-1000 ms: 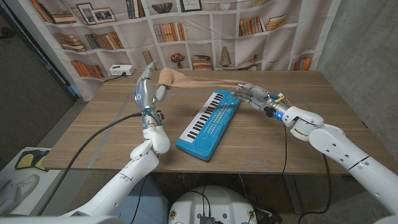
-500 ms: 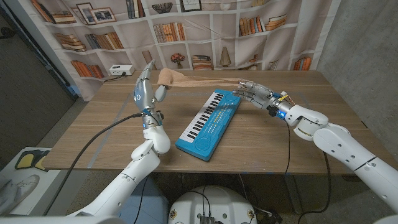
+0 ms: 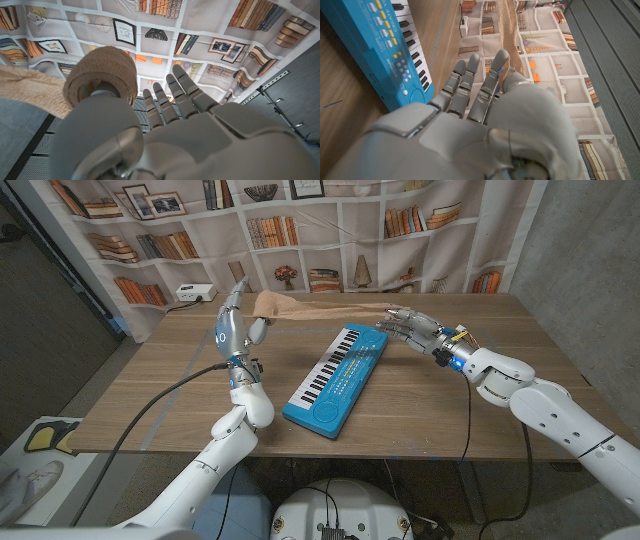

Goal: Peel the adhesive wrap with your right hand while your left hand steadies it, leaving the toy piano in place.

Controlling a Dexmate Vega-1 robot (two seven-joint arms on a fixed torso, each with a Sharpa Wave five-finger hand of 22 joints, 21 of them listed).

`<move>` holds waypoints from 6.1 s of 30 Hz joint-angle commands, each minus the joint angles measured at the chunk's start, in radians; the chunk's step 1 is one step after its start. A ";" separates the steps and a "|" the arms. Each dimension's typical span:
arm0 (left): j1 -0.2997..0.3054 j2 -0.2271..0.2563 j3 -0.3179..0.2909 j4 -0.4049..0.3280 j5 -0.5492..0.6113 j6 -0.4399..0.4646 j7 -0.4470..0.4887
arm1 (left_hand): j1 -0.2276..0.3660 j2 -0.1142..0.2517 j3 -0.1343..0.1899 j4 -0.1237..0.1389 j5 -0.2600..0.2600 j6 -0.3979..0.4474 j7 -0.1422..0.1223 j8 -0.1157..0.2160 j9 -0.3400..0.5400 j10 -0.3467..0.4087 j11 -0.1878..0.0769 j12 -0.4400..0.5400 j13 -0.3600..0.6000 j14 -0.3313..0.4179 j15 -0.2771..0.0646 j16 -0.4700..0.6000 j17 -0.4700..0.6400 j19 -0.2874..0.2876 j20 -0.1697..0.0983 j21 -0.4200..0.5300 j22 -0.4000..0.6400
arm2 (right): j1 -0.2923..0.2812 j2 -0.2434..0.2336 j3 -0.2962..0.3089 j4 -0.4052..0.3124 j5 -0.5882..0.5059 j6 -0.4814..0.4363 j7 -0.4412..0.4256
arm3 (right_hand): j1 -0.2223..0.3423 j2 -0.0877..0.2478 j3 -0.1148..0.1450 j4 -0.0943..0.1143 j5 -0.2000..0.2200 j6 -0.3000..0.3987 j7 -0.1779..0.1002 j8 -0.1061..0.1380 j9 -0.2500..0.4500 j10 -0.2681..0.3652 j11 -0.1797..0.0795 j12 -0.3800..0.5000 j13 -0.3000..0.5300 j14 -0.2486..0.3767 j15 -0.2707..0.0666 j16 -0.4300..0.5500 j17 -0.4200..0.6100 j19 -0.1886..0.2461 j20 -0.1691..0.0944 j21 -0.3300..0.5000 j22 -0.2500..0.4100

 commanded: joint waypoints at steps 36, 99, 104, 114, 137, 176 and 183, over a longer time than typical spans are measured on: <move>0.040 -0.007 -0.043 -0.035 0.009 0.020 0.000 | 0.042 0.029 -0.045 -0.007 -0.019 -0.188 0.005 -0.014 -0.001 -0.165 0.021 -0.015 0.005 -0.147 -0.034 -0.001 0.012 -0.060 0.043 -0.062 0.005 | -0.062 -0.023 0.059 -0.040 0.002 0.010 -0.046 | 0.001 -0.008 0.006 -0.006 -0.001 0.011 0.006 -0.011 0.009 0.006 0.001 0.011 0.001 0.019 -0.181 -0.014 0.020 -0.005 -0.038 0.024 0.000; 0.019 -0.022 -0.045 0.023 -0.020 -0.014 0.000 | -0.046 0.110 -0.071 0.061 0.023 -0.152 0.006 0.027 -0.006 -0.171 0.021 0.011 0.004 -0.145 -0.017 0.017 0.012 -0.119 0.119 -0.150 0.007 | -0.048 -0.013 0.043 -0.054 -0.006 0.007 -0.048 | -0.002 -0.007 0.009 -0.011 -0.002 0.019 0.009 -0.028 0.018 0.006 0.005 0.013 -0.008 0.036 -0.181 -0.034 0.041 -0.013 -0.038 0.054 -0.004; 0.016 -0.018 -0.039 0.025 -0.026 -0.015 0.000 | -0.006 0.134 -0.010 0.055 0.012 -0.146 0.013 0.030 -0.004 -0.133 0.013 0.029 0.014 -0.102 -0.028 0.030 0.017 -0.095 0.126 -0.144 0.011 | -0.055 -0.016 0.052 -0.059 -0.007 0.013 -0.053 | -0.001 -0.007 0.009 -0.012 -0.001 0.020 0.008 -0.028 0.019 0.004 0.004 0.013 -0.007 0.036 -0.181 -0.036 0.041 -0.014 -0.037 0.056 -0.004; 0.011 -0.013 -0.034 0.034 -0.028 -0.032 0.000 | 0.032 0.132 0.071 0.060 0.001 -0.176 0.013 0.021 -0.002 -0.111 -0.003 0.044 0.039 -0.062 -0.035 0.046 0.035 -0.098 0.137 -0.146 0.015 | -0.065 -0.018 0.065 -0.060 -0.006 0.019 -0.060 | -0.002 -0.007 0.008 -0.012 -0.002 0.020 0.007 -0.032 0.019 0.002 0.004 0.015 -0.004 0.038 -0.180 -0.039 0.044 -0.016 -0.037 0.062 -0.004; 0.033 -0.019 -0.053 0.014 -0.013 -0.025 0.000 | 0.074 0.126 0.098 0.036 -0.002 -0.234 0.015 0.012 0.004 -0.158 -0.006 0.043 0.073 -0.059 -0.044 0.056 0.059 -0.113 0.153 -0.148 0.020 | -0.101 -0.020 0.113 -0.055 -0.003 0.033 -0.091 | -0.003 -0.007 0.007 -0.012 -0.001 0.021 0.008 -0.036 0.021 0.004 0.004 0.015 -0.007 0.041 -0.181 -0.047 0.050 -0.019 -0.037 0.072 -0.005; 0.054 -0.015 -0.064 -0.015 -0.016 -0.015 0.000 | 0.154 0.116 0.093 -0.009 -0.004 -0.259 0.017 0.015 0.009 -0.182 -0.002 0.056 0.119 -0.073 -0.039 0.069 0.086 -0.119 0.158 -0.141 0.024 | -0.146 -0.019 0.162 -0.076 0.004 0.021 -0.117 | -0.001 -0.007 0.005 -0.015 -0.002 0.024 0.008 -0.040 0.025 0.003 0.004 0.017 -0.006 0.048 -0.181 -0.055 0.056 -0.022 -0.036 0.086 -0.007; 0.055 -0.012 -0.069 -0.012 -0.011 -0.031 0.000 | 0.152 0.113 0.091 -0.006 -0.005 -0.268 0.021 0.013 0.009 -0.201 -0.001 0.049 0.123 -0.092 -0.034 0.059 0.084 -0.123 0.148 -0.142 0.024 | -0.169 -0.012 0.183 -0.082 -0.005 0.035 -0.141 | -0.001 -0.006 0.004 -0.014 -0.002 0.025 0.008 -0.040 0.025 0.005 0.006 0.016 -0.008 0.050 -0.181 -0.057 0.056 -0.022 -0.037 0.088 -0.007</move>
